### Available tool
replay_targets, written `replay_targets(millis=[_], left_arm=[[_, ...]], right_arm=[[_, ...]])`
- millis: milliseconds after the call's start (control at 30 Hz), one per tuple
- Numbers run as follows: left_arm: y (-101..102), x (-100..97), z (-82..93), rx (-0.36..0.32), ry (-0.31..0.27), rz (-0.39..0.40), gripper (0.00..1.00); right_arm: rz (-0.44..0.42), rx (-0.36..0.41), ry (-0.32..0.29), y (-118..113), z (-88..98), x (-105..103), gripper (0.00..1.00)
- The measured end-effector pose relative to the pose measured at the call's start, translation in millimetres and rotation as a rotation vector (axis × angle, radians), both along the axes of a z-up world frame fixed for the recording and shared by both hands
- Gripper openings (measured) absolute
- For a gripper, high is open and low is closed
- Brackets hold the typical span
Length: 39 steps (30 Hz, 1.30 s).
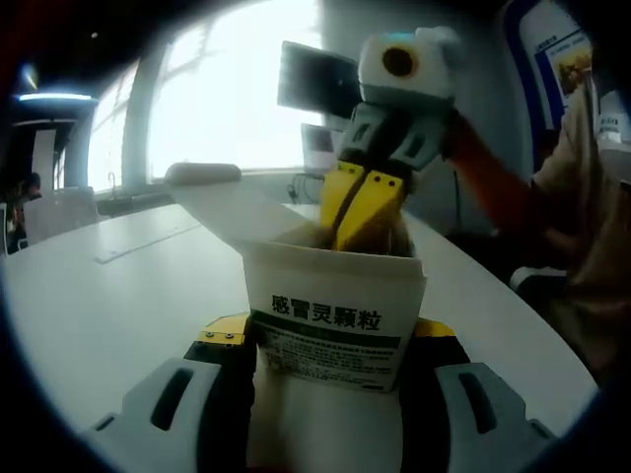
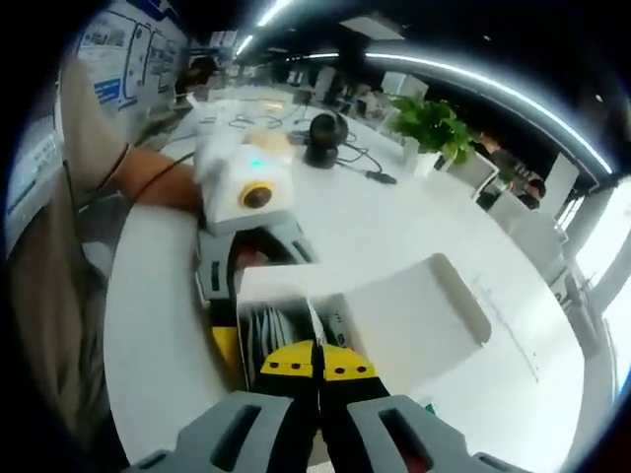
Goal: Take out ganmaoling bag from box put it on table
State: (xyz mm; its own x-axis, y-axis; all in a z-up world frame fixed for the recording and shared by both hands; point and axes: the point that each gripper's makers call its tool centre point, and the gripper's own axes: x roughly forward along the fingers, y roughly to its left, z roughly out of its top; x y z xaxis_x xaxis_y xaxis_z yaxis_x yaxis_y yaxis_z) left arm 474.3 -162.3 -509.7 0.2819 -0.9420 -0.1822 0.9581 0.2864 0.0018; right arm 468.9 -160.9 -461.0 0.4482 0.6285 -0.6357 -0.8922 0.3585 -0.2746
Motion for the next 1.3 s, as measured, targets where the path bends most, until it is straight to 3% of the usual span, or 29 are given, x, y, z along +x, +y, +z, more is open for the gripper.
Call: replay_targets(millis=[367, 533, 867, 1067, 1200, 1300], left_arm=[[-0.7, 0.2, -0.3, 0.001, 0.0, 0.001, 0.5], [-1.3, 0.4, -0.3, 0.001, -0.001, 0.0, 0.5], [-2.0, 0.8, 0.0, 0.001, -0.001, 0.0, 0.5], [-2.3, 0.8, 0.3, 0.001, -0.001, 0.0, 0.5], [-2.2, 0.7, 0.4, 0.001, -0.001, 0.0, 0.5], [-2.0, 0.5, 0.4, 0.001, -0.001, 0.0, 0.5]], right_arm=[[-0.096, 0.25, 0.013, -12.0, 32.6, 1.4, 0.0], [-0.137, 0.397, 0.036, -18.0, 50.8, 3.2, 0.0], [-0.256, 0.686, 0.083, -51.5, 82.4, 13.1, 0.0], [-0.391, 0.819, 0.101, -86.5, 85.3, 28.8, 0.0], [-0.513, 0.846, 0.099, -112.5, 71.2, 44.2, 0.0], [-0.589, 0.868, 0.142, -126.3, 53.3, 54.0, 0.0]])
